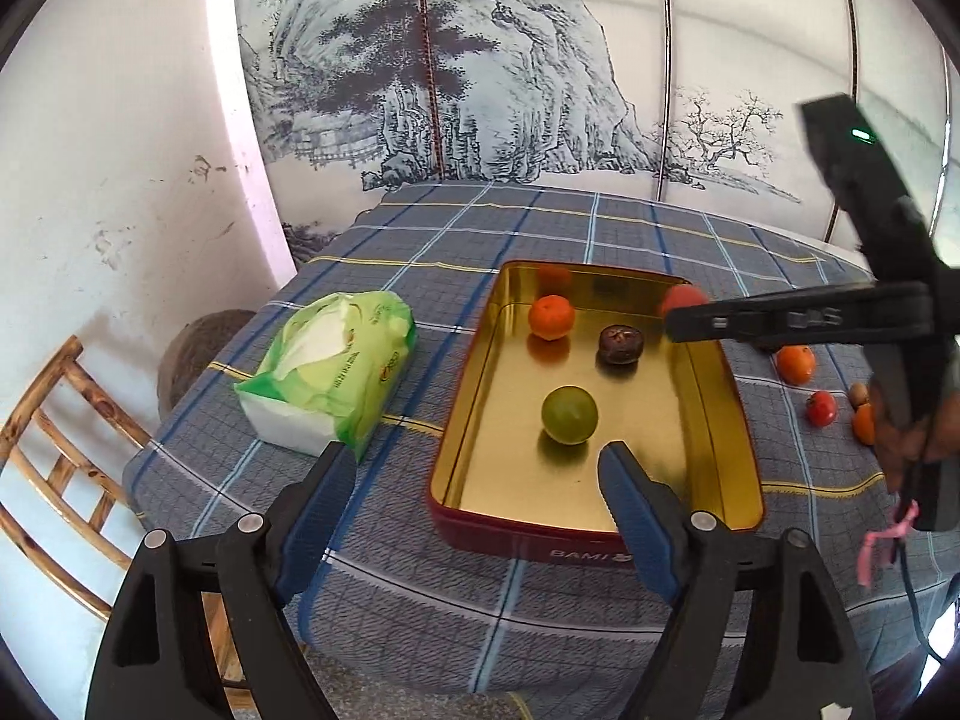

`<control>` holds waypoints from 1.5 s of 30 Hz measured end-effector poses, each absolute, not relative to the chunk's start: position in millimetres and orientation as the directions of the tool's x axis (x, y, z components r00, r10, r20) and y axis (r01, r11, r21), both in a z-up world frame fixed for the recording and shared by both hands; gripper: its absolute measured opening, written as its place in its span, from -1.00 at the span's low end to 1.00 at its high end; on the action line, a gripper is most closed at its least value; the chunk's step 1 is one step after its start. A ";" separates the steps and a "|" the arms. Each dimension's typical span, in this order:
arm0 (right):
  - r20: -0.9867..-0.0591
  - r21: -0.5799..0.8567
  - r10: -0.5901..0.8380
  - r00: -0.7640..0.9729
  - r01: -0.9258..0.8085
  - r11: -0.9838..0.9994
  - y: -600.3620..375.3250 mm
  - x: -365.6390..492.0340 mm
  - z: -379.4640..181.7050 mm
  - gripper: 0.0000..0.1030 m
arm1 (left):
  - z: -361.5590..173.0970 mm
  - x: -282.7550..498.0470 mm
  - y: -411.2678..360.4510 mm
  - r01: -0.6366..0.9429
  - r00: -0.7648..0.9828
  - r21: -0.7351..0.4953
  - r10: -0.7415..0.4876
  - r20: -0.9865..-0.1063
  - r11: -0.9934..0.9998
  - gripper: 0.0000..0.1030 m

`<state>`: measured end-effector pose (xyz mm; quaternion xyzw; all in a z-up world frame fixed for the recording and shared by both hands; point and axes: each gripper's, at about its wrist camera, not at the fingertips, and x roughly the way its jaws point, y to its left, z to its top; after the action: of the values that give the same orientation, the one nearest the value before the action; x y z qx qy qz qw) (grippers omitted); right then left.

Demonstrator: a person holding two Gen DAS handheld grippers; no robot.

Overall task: Organize fruits
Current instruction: 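Carry the held red tomato into the tin and open the right tool, then withdraw the open right tool away from the tin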

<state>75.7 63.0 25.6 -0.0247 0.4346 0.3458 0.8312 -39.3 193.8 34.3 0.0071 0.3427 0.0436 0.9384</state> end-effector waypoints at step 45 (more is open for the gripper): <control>-0.750 0.404 0.599 0.280 -0.523 0.750 129.7 112.9 8.1 -0.34 | 22.8 -50.2 179.7 -0.073 0.729 0.166 0.166 -0.664 0.983 0.80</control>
<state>112.9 129.7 8.1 0.0390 0.4866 0.3513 0.7989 -50.2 179.7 22.8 0.0642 0.3622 0.0644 0.9277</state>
